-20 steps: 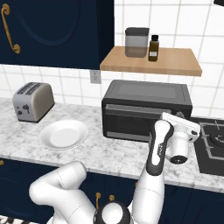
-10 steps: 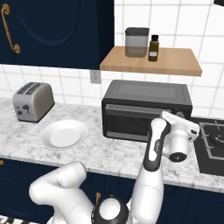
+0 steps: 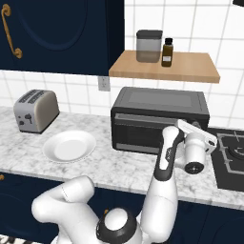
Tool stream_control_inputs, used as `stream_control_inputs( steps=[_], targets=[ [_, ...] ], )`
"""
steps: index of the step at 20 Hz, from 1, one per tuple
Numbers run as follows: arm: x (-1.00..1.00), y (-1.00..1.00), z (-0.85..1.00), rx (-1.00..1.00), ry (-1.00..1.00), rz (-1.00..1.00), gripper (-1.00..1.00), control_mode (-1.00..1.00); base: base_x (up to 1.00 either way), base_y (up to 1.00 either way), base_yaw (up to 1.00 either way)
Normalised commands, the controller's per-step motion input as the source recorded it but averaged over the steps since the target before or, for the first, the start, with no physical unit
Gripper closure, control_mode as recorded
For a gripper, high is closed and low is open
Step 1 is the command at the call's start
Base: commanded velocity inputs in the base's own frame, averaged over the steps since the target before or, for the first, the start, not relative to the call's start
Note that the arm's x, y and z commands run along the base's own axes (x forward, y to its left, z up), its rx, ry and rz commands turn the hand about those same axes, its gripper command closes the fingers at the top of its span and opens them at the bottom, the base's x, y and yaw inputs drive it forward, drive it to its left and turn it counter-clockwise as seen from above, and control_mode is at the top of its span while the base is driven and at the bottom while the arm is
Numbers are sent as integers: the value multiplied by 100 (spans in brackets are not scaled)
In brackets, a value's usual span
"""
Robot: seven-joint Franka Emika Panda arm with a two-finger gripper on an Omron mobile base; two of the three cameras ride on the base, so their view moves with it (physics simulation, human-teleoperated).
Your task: Pick up the kebab skewer and baguette bread, and place them inside the toaster oven. Close the toaster oven door and start by setting the timer.
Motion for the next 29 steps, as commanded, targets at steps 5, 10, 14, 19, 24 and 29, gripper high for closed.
stream_control_inputs(
  steps=[5,10,14,19,24,29],
  targets=[
    [9,0,-3,16,2,-3,100,-100,0,0,0],
    [11,0,-17,18,0,-4,100,-100,0,0,0],
    [17,0,-9,19,0,-4,100,-100,0,0,0],
    [9,3,-12,19,0,-5,100,-100,0,0,0],
    [18,12,0,18,0,-6,100,-100,0,0,0],
    [14,1,0,20,0,-5,100,-100,0,0,0]
  ],
)
